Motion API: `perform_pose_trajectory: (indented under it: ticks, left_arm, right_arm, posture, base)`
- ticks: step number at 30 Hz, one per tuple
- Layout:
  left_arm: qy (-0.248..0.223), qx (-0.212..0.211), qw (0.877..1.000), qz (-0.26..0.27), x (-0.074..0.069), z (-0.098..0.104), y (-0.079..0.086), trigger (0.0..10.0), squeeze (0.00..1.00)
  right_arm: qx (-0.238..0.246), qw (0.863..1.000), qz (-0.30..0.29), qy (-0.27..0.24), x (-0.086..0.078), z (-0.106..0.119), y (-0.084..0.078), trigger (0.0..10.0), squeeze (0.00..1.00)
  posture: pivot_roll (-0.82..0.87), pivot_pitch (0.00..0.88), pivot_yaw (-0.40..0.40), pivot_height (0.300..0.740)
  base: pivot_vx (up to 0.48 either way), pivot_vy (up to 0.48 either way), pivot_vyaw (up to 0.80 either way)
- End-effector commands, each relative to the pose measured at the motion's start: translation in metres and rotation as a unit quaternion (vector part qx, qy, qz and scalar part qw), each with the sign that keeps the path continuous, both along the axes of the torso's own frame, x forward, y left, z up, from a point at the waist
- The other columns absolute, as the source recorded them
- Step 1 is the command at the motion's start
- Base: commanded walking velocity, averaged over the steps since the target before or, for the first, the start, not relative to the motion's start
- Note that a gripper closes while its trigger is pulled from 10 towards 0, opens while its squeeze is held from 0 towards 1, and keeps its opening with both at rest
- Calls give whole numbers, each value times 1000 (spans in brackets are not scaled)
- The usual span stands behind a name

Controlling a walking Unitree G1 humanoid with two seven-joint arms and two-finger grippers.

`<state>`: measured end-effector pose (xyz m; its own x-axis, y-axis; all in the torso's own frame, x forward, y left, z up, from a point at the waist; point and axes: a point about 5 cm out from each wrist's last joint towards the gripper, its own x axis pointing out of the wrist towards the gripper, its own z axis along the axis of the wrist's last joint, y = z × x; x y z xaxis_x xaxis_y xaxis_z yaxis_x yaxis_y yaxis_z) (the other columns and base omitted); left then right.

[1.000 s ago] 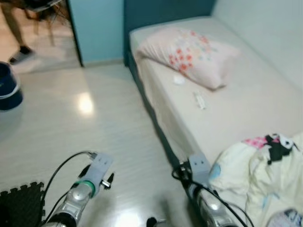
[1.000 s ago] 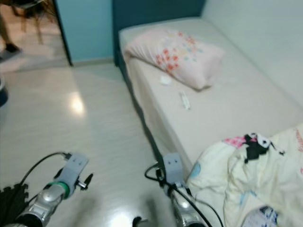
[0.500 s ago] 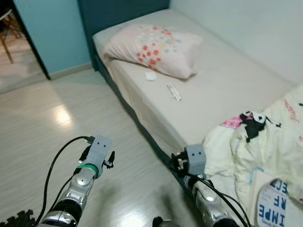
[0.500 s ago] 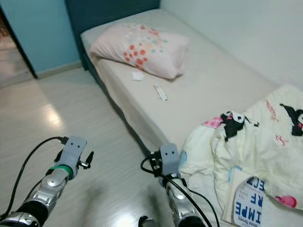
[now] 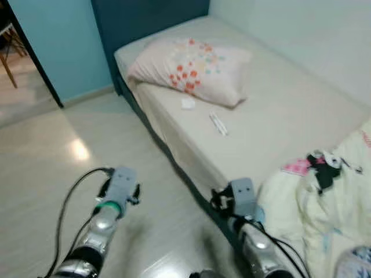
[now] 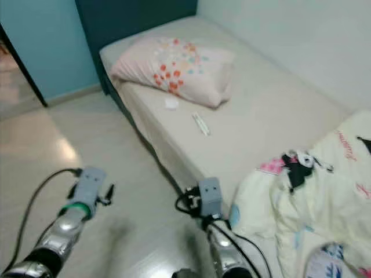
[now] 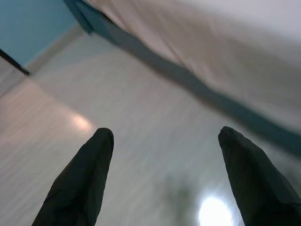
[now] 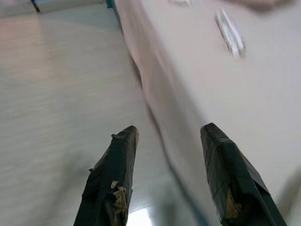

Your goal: Clean up the room

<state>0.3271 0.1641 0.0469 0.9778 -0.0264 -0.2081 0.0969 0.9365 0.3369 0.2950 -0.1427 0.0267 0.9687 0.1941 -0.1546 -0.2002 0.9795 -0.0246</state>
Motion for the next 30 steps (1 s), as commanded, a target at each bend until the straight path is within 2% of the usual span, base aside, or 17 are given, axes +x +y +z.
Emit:
perform_pose_trajectory:
  ticks: [1, 9, 15, 19, 30]
  left_arm:
    - [31, 12, 999, 18, -11, -15, 13, 10000, 0]
    - [32, 12, 999, 16, -11, -15, 12, 10000, 0]
    - [32, 12, 999, 15, -12, -15, 12, 10000, 0]
    - [32, 12, 999, 14, -11, -15, 11, 10000, 0]
    - [34, 12, 999, 7, -10, -15, 6, 10000, 0]
  right_arm:
    - [11, 1000, 9, 11, -6, -6, 8, 10000, 0]
    - [15, 1000, 4, 18, -7, -8, 5, 10000, 0]
    - [18, 1000, 1, 20, -7, -8, 5, 10000, 0]
    - [18, 1000, -1, 19, -7, -8, 4, 10000, 0]
    - [13, 1000, -4, 20, -6, -8, 2, 10000, 0]
  posture:
    - [9, 121, 24, 713]
    - [7, 122, 23, 713]
    - [7, 122, 23, 713]
    - [7, 122, 23, 713]
    - [0, 113, 27, 713]
  base:
    - [458, 0, 0]
    - [449, 0, 0]
    - [408, 0, -763]
    - [366, 0, -238]
    - [0, 0, 0]
